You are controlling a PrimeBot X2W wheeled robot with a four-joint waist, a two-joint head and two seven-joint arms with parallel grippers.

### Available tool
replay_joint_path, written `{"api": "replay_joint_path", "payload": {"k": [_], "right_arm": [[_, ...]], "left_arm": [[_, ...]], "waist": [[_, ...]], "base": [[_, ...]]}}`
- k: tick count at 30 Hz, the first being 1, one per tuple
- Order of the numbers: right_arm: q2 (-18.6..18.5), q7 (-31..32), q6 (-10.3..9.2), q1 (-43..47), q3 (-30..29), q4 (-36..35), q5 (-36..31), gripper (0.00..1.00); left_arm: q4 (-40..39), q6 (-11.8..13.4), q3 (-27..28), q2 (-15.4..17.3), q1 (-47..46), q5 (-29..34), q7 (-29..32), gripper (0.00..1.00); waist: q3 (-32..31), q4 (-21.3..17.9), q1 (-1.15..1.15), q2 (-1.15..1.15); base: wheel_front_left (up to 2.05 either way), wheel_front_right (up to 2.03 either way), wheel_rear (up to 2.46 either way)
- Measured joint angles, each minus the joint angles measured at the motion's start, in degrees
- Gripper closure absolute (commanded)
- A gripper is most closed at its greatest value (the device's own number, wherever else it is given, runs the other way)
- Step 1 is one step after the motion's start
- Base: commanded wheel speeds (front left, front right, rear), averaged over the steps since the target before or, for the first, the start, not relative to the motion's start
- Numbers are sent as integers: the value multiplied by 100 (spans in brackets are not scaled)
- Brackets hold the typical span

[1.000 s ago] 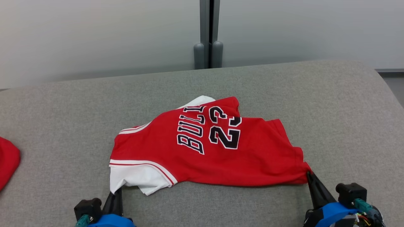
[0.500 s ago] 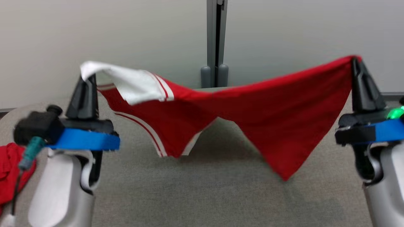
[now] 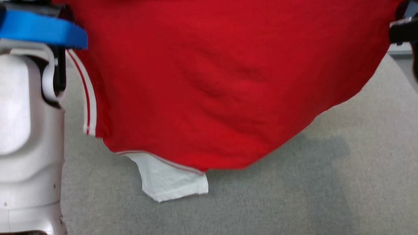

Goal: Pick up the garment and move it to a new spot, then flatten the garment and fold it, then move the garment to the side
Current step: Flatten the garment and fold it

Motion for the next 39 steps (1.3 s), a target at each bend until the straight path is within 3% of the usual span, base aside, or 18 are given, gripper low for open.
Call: {"api": "replay_joint_path", "payload": {"k": [4, 8, 12, 15, 19, 28, 34, 39], "right_arm": [[-62, 1, 0, -833, 54, 425, -157, 100], [-62, 1, 0, -1624, -339, 675, -435, 100], [-52, 1, 1, -1915, -586, 670, -637, 100], [-47, 1, 1, -1811, -619, 784, -647, 100], [13, 1, 0, -1047, -565, 884, -475, 100], [397, 2, 0, 1627, -143, 989, 113, 100], [638, 9, 1, 3039, -272, 1140, 390, 100], [828, 10, 1, 3832, -372, 1324, 393, 100]], "left_arm": [[538, 259, -43, -73, -700, 187, -185, 100], [887, 515, -73, -118, -1427, 410, -431, 100], [1074, 594, -8, -145, -1980, 409, -526, 100], [1147, 599, -7, -280, -1842, 371, -538, 100], [1393, 475, -32, -454, -983, 248, -544, 100], [1515, 285, 307, -925, 1764, -268, -544, 100], [1720, 124, 276, -999, 3102, -455, -544, 100], [1850, 82, 59, -999, 3905, -1087, -544, 100]], "waist": [[589, -34, 1, 0], [1079, 49, 2, 2], [1382, 208, 1, 2], [1469, 332, 0, 2], [1402, 413, 0, 2], [1010, 428, -2, 1], [571, 417, -3, 0], [85, 416, -3, -2]], "base": [[0, 0, 0], [0, 0, 0], [0, 0, 0], [0, 0, 0], [0, 0, 0], [0, 0, 0], [0, 0, 0], [0, 0, 0]]}}
